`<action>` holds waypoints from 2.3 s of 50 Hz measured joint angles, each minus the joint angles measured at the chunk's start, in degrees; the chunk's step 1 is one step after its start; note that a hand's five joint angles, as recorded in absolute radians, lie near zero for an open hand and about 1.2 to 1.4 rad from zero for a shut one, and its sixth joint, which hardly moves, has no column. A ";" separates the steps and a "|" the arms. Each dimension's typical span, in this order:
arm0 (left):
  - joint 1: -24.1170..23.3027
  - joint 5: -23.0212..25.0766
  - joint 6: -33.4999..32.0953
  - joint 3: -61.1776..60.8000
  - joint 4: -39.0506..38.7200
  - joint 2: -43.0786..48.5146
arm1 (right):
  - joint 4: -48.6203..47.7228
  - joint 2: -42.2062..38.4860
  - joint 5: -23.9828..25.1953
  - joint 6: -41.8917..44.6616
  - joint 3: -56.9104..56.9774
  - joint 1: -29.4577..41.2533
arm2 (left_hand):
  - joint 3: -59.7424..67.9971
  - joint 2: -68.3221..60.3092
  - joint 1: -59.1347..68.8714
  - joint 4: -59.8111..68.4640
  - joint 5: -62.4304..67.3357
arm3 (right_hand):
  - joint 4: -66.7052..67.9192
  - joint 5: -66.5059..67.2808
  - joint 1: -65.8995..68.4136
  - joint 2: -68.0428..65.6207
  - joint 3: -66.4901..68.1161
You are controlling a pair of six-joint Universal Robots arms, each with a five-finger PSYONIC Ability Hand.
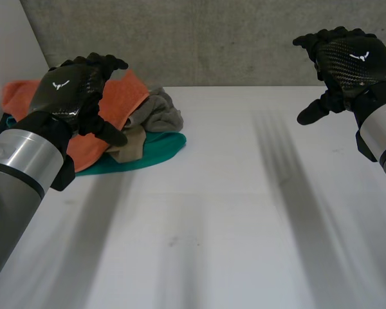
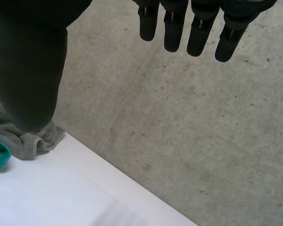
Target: Fold the laundry.
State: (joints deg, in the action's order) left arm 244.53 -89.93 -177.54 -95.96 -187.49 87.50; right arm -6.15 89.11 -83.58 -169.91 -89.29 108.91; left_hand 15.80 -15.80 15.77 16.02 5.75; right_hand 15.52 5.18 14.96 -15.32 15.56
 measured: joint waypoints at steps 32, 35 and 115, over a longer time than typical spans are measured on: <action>7.49 -0.03 -5.38 4.85 -3.35 5.43 | 0.16 -0.73 -7.60 -0.08 0.23 0.40 | -3.82 3.93 -3.76 -4.50 -3.18 | -3.60 -2.71 -1.68 3.21 -3.51; 11.38 0.16 -10.51 8.47 -6.28 12.17 | 0.13 -1.35 -7.40 -0.07 0.23 0.47 | -3.82 3.93 -3.76 -4.50 -3.18 | -3.60 -2.71 -1.68 3.21 -3.51; -2.26 7.90 4.55 6.52 0.70 17.73 | 6.80 -9.65 -3.64 17.57 2.05 -1.44 | -2.75 3.07 -3.69 -3.53 -2.97 | -3.58 -2.71 -1.68 3.21 -3.51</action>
State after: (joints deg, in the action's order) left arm 242.27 -82.03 -172.99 -89.44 -186.78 105.23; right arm 0.65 79.47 -87.22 -152.34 -87.23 107.47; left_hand 13.06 -12.73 12.09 12.49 2.79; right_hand 11.94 2.47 13.28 -12.11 12.05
